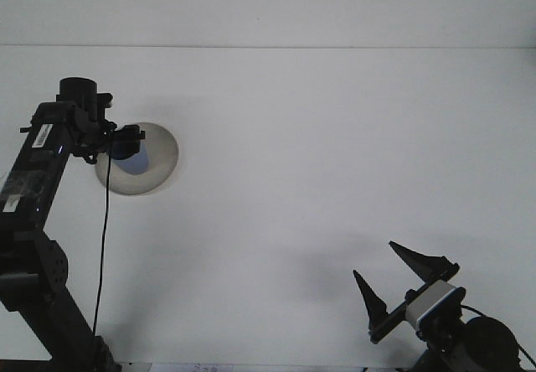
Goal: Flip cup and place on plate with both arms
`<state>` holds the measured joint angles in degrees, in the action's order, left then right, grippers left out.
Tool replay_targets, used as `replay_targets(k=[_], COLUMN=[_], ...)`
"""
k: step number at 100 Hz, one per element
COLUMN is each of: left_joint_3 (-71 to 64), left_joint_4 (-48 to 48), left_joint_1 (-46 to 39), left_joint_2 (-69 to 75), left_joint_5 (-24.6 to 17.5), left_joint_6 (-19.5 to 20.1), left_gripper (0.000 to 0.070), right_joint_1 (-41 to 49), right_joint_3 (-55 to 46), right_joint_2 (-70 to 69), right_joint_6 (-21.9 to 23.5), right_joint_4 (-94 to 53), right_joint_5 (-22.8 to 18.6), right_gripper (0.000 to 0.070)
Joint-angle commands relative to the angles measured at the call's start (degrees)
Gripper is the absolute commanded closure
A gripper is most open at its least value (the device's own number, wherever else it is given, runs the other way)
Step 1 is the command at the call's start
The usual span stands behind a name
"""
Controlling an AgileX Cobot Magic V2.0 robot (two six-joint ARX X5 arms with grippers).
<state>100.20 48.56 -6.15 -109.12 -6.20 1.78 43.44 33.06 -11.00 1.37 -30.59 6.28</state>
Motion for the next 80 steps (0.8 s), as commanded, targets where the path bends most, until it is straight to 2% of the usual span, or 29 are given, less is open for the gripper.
replay_targets(k=[1,26,57,68,80], left_joint_3=[2.01,4.87,4.39,0.07,-10.49], left_joint_4=[-0.20,3.02,2.75,0.46,-5.42], left_joint_1=[-0.28,-0.46,1.53,4.39,9.55], left_joint_2=[0.48,7.34,28.79,37.66,48.19], left_joint_5=[-1.22,-1.27,-2.47,-2.47,-2.47], left_joint_6=[-1.36,-1.86,-2.82,-2.91,-3.19], left_gripper=[0.0226,0.0226,0.0226,0.0226,0.0226], right_joint_1=[0.48,0.48,0.48,0.46,0.48], right_joint_3=[0.24,0.24,0.24,0.24,0.26], right_joint_2=[-0.31,-0.31,-0.31,-0.28,-0.28], right_joint_6=[0.55,0.55,0.55,0.55,0.52], right_joint_4=[0.48,0.48,0.52,0.59,1.14], right_joint_5=[0.24,0.24,0.31,1.68,1.70], right_gripper=[0.0130,0.0130,0.0130,0.0130,0.0130])
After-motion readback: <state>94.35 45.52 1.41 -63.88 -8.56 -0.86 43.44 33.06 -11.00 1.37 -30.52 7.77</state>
